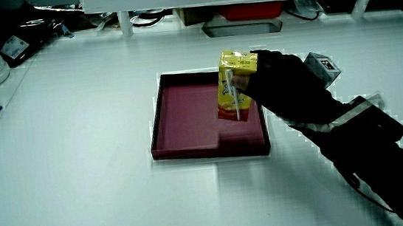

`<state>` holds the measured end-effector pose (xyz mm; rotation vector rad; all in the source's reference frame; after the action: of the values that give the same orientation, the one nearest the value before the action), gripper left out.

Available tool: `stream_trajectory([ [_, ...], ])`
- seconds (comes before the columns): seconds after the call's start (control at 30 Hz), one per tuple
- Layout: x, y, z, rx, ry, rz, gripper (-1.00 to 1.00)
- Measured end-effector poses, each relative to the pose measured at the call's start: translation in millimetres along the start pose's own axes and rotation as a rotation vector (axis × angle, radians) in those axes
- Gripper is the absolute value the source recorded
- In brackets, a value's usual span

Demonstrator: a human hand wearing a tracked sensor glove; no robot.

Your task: Place ice redtea

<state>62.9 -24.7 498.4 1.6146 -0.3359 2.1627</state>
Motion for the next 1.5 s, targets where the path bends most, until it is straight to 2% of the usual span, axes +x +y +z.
stream_trajectory([
  [0.2,18.8,2,6.8,0.074,0.024,-0.037,0.0],
  [0.33,31.0,1,10.0,0.094,0.02,-0.048,0.0],
  [0.57,47.9,-4,13.0,0.124,0.014,-0.102,0.0],
  [0.6,50.7,-6,13.9,0.133,0.057,-0.103,0.0],
  [0.63,54.4,-6,16.2,0.128,0.07,-0.111,0.0],
  [0.77,56.9,-6,18.5,0.132,0.076,-0.1,0.0],
  [0.93,54.8,-7,19.0,0.131,0.097,-0.106,0.0],
  [1.03,55.7,-7,19.7,0.131,0.09,-0.114,0.0],
  [1.37,56.6,-8,18.6,0.139,0.084,-0.112,-0.37],
  [1.5,55.5,-9,17.6,0.116,0.067,-0.135,-0.52],
])
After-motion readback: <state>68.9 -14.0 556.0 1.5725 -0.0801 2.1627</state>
